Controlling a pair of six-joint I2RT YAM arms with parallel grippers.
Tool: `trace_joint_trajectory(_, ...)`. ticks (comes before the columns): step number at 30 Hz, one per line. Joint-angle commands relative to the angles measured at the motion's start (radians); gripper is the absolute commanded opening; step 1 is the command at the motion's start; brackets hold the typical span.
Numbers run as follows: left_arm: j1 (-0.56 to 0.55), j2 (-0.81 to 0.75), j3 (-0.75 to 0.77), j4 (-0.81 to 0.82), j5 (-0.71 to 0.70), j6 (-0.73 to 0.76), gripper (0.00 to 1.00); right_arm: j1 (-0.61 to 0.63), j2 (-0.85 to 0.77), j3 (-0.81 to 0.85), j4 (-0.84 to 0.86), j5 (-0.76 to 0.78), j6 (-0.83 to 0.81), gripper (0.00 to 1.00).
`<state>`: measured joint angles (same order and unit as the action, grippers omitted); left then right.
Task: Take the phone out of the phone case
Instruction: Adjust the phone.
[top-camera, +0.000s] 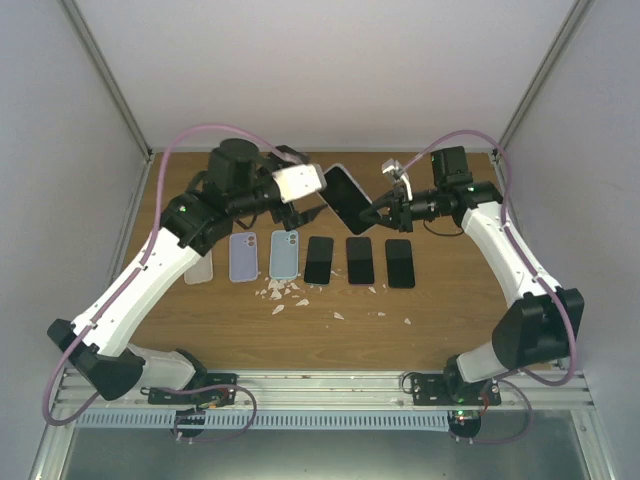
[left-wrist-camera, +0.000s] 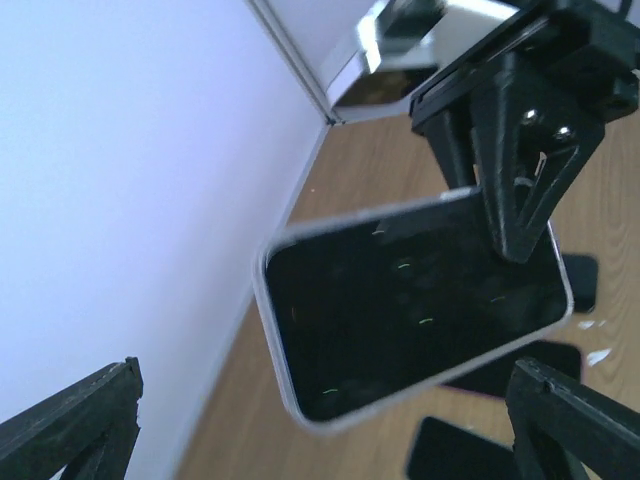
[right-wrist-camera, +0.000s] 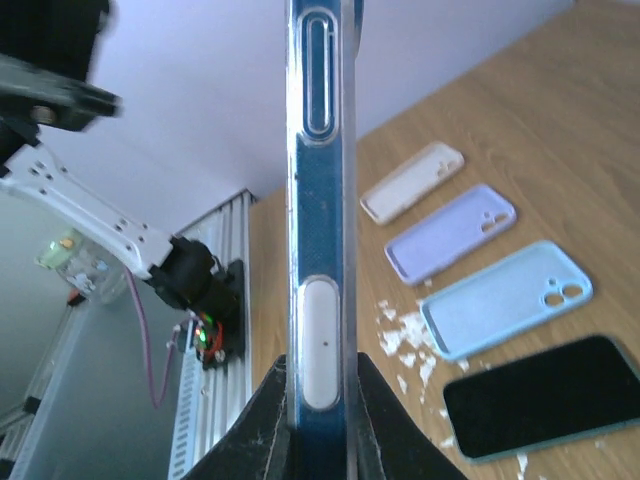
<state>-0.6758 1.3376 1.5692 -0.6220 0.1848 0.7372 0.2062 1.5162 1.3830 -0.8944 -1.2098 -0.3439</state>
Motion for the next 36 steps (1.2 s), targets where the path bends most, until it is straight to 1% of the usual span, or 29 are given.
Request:
trace_joint_trajectory(1, 0.133, -0.048, -0.050, 0.064, 0.333, -0.367, 0.99, -0.006, -0.112, -0.048, 0.410, -0.134, 0.306, 0.01)
trace_joint_trajectory(4, 0.241, -0.082, -0.142, 0.166, 0.576, -0.576, 0.99, -0.005, -0.159, -0.115, 0.616, -0.146, 0.472, 0.00)
trace_joint_trajectory(6, 0.297, -0.082, -0.187, 0.236, 0.688, -0.692, 0.99, 0.004, -0.179, -0.160, 0.753, -0.161, 0.583, 0.00)
trace_joint_trajectory(7, 0.317, -0.083, -0.219, 0.307, 0.747, -0.746, 0.98, 0.010, -0.183, -0.178, 0.800, -0.169, 0.623, 0.01)
trace_joint_trajectory(9, 0.330, -0.093, -0.297, 0.443, 0.840, -0.850, 0.96, 0.030, -0.193, -0.197, 0.824, -0.169, 0.635, 0.01)
trace_joint_trajectory(11, 0.324, -0.107, -0.389, 0.626, 0.900, -0.962, 0.94, 0.048, -0.210, -0.214, 0.819, -0.156, 0.614, 0.00)
trace_joint_trajectory(12, 0.318, -0.111, -0.428, 0.721, 0.910, -1.012, 0.94, 0.054, -0.221, -0.226, 0.821, -0.150, 0.613, 0.00)
trace_joint_trajectory(14, 0.300, -0.111, -0.477, 0.851, 0.920, -1.090, 0.93, 0.056, -0.240, -0.247, 0.836, -0.155, 0.627, 0.01)
trace_joint_trajectory(17, 0.268, -0.110, -0.513, 0.966, 0.917, -1.153, 0.90, 0.054, -0.255, -0.275, 0.861, -0.161, 0.653, 0.01)
trace_joint_trajectory(21, 0.248, -0.081, -0.525, 1.050, 0.883, -1.256, 0.82, 0.052, -0.260, -0.318, 1.013, -0.189, 0.791, 0.00)
trace_joint_trajectory(22, 0.246, -0.069, -0.523, 1.076, 0.877, -1.280, 0.81, 0.055, -0.259, -0.330, 1.049, -0.194, 0.825, 0.00)
trace_joint_trajectory(24, 0.241, -0.045, -0.516, 1.136, 0.864, -1.322, 0.80, 0.070, -0.264, -0.374, 1.191, -0.200, 0.936, 0.01)
trace_joint_trajectory(27, 0.234, -0.012, -0.503, 1.174, 0.843, -1.376, 0.78, 0.080, -0.287, -0.433, 1.351, -0.183, 1.067, 0.01)
trace_joint_trajectory(32, 0.212, 0.008, -0.483, 1.159, 0.818, -1.383, 0.70, 0.084, -0.299, -0.439, 1.371, -0.162, 1.087, 0.00)
trace_joint_trajectory(36, 0.207, 0.020, -0.495, 1.183, 0.799, -1.425, 0.62, 0.087, -0.296, -0.453, 1.404, -0.154, 1.111, 0.01)
